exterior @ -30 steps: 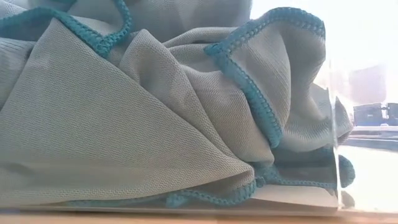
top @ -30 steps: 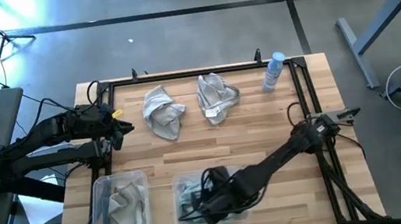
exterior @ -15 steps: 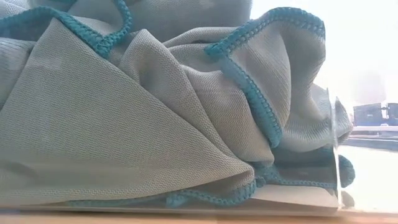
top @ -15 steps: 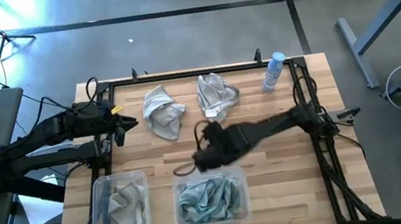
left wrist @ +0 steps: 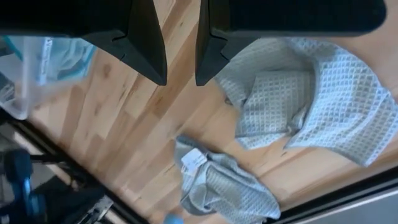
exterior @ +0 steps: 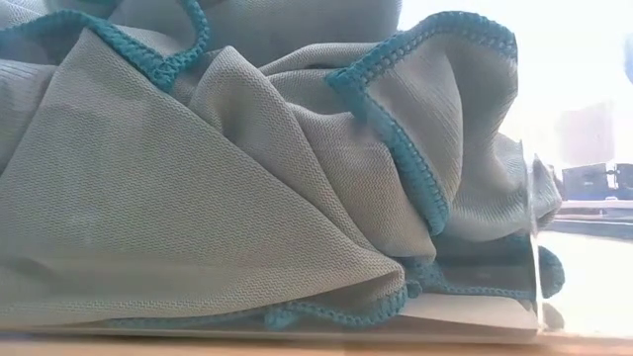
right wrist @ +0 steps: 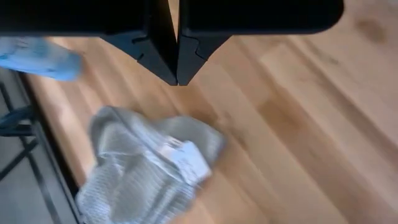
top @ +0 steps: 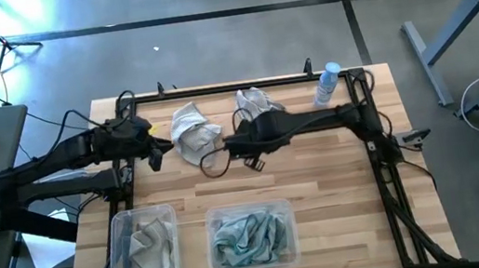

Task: Sort microfiber towel by color & place in baskets
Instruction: Put the left grey towel into the left transparent bin

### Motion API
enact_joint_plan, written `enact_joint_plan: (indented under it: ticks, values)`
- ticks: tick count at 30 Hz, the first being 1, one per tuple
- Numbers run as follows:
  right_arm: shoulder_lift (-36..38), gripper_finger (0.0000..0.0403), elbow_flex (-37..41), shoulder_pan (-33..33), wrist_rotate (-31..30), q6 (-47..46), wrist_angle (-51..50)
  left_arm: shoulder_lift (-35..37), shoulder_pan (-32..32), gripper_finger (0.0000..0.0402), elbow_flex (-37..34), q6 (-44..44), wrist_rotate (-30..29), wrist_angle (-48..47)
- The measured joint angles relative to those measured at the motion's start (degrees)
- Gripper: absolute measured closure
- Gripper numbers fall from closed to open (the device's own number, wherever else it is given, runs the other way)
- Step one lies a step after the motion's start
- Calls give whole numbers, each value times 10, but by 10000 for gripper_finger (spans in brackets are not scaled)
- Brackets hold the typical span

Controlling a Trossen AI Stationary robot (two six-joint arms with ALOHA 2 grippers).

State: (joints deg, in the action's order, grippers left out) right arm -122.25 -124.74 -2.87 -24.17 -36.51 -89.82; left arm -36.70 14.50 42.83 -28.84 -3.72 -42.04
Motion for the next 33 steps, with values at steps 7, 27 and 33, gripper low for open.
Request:
enact_joint_plan:
  ticks: [7, 27, 33]
  values:
    - [155, 402, 260, 45, 28, 72, 164, -38, 0, 332, 0, -14, -47, 0]
    - [433, 403, 707, 149, 249, 55, 613, -268, 4, 223, 5, -37, -216, 130]
    - [433, 403, 713, 149, 257, 69, 613, -371, 35, 224, 56, -55, -189, 120]
